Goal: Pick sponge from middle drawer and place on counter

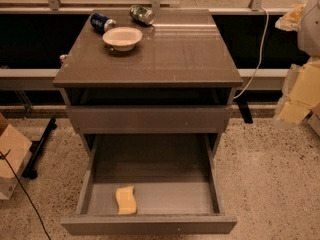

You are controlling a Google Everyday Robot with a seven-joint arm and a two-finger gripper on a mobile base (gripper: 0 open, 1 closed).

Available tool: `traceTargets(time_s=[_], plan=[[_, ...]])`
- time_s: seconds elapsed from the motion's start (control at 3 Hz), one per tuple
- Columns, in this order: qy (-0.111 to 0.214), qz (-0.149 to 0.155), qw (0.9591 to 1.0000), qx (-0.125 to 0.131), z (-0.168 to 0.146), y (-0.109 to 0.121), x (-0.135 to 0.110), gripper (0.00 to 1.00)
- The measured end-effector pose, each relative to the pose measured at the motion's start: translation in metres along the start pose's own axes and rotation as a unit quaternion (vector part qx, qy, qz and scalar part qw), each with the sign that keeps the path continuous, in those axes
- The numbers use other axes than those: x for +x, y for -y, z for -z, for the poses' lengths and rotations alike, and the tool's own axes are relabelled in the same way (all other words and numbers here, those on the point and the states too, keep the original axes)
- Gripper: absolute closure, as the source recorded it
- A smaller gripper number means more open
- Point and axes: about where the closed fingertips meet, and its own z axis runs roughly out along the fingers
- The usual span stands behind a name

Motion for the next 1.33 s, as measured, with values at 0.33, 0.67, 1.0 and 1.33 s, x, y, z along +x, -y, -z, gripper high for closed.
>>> traceTargets(time_s=[0.33, 0.67, 1.0, 1.33], plan=[[0.000, 0.000, 1.0000, 0.000, 0.000, 0.000, 0.000, 0.00], [0.011, 0.011, 0.9997, 0.019, -0.005, -0.005, -0.007, 0.00], [0.052, 0.016, 0.9983, 0.024, -0.021, -0.009, -0.022, 0.00], [0.113, 0.027, 0.9930, 0.020, -0.066, -0.009, -0.038, 0.00]])
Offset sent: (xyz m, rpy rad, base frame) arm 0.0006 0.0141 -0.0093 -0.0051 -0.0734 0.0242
